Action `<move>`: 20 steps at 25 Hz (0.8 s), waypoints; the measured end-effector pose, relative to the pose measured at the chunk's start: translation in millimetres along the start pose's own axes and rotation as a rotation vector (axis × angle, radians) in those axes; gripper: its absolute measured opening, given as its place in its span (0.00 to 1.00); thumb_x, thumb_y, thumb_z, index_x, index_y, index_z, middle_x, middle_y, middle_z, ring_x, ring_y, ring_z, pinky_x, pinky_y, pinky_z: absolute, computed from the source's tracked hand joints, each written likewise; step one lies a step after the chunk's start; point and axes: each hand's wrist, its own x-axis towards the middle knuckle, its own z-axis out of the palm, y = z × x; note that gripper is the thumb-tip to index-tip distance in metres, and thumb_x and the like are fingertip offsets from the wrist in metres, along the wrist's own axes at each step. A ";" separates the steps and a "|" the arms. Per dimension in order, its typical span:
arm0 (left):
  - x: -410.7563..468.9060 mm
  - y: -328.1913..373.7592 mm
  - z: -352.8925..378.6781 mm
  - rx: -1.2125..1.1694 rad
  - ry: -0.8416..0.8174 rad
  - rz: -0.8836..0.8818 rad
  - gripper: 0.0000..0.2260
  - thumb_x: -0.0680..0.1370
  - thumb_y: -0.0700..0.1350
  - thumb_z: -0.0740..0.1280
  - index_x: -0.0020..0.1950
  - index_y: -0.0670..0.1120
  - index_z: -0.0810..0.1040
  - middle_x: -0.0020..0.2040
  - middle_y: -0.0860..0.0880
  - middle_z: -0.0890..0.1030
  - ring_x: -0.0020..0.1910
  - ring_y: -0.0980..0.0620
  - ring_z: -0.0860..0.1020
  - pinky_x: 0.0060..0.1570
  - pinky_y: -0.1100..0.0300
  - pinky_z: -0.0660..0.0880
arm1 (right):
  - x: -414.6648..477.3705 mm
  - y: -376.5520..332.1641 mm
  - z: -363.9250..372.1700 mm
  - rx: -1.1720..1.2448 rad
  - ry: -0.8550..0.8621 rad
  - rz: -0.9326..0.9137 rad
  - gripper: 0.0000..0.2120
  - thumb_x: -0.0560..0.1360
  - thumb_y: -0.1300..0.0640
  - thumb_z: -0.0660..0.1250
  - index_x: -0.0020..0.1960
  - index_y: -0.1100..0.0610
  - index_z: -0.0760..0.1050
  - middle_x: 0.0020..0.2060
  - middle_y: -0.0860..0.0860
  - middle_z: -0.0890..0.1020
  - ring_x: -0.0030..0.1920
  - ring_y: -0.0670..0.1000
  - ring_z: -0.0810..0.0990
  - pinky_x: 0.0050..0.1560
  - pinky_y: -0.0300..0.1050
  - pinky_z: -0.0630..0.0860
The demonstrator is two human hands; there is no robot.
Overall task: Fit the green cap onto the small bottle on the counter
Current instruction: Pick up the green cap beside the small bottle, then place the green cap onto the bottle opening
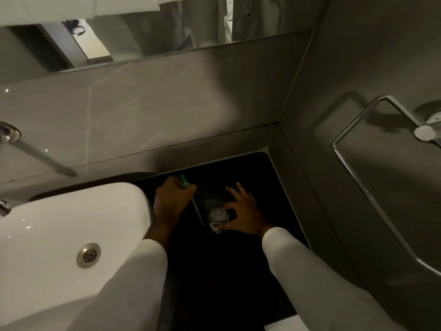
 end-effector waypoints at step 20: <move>-32.6 15.8 13.4 -0.204 -0.041 0.591 0.14 0.66 0.53 0.71 0.50 0.54 0.78 0.44 0.59 0.81 0.46 0.66 0.79 0.46 0.76 0.70 | 14.3 -6.4 -9.7 -0.029 -0.060 0.169 0.29 0.70 0.41 0.80 0.68 0.49 0.82 0.88 0.44 0.45 0.89 0.63 0.38 0.85 0.70 0.46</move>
